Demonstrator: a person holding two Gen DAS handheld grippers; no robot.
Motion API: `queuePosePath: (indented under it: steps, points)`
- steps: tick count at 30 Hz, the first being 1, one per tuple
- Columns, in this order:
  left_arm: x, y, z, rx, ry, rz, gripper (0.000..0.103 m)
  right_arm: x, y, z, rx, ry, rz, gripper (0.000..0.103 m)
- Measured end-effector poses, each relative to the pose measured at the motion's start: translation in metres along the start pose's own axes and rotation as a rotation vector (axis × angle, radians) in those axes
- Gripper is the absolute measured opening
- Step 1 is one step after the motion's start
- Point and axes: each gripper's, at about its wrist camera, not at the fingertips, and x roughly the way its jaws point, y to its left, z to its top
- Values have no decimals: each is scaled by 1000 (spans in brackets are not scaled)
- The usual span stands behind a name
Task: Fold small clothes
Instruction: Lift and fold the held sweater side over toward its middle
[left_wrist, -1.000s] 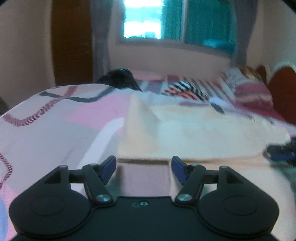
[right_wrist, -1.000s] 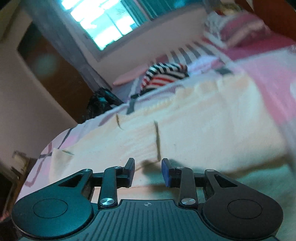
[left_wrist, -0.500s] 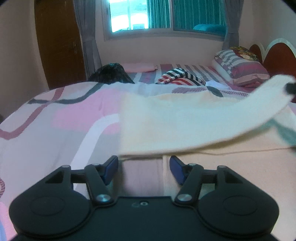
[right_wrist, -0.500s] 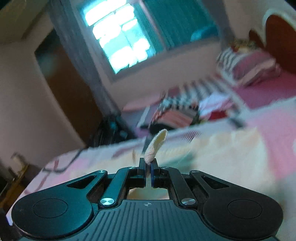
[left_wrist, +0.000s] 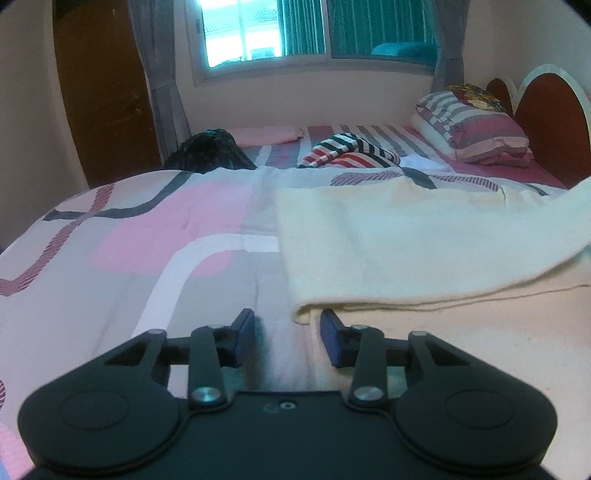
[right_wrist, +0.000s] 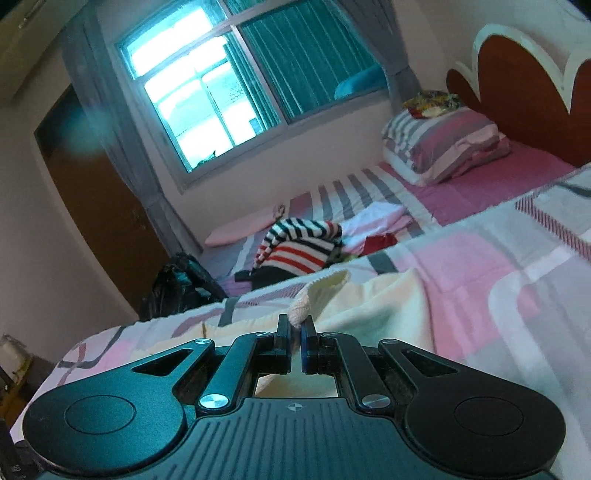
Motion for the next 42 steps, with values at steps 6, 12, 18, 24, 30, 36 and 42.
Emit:
queuePosePath:
  steps: [6,12,18,24,30,36,42]
  points:
    - [0,0,1,3,5,-10,31,9,-18,-6,-8,65,-68,4]
    - [1,1,1,0,9,-16,31,11,-32,-20,16,101,-82,4]
    - [3,1,2,3,16,-22,31,15,-38,-28,40,118,-98,4]
    - [-8,9,3,-14,-21,24,49,20,-51,-36,81,157,-154,4]
    - [-22,-18,23,-5,-105,-87,54,9,-16,-29,-13,94,-117,7]
    - [0,-77,25,42,-57,-198,64,54,57,-65,-259,251,42,7]
    - [10,-42,11,22,-7,-177,63,32,-10,-60,-168,188,-136,0]
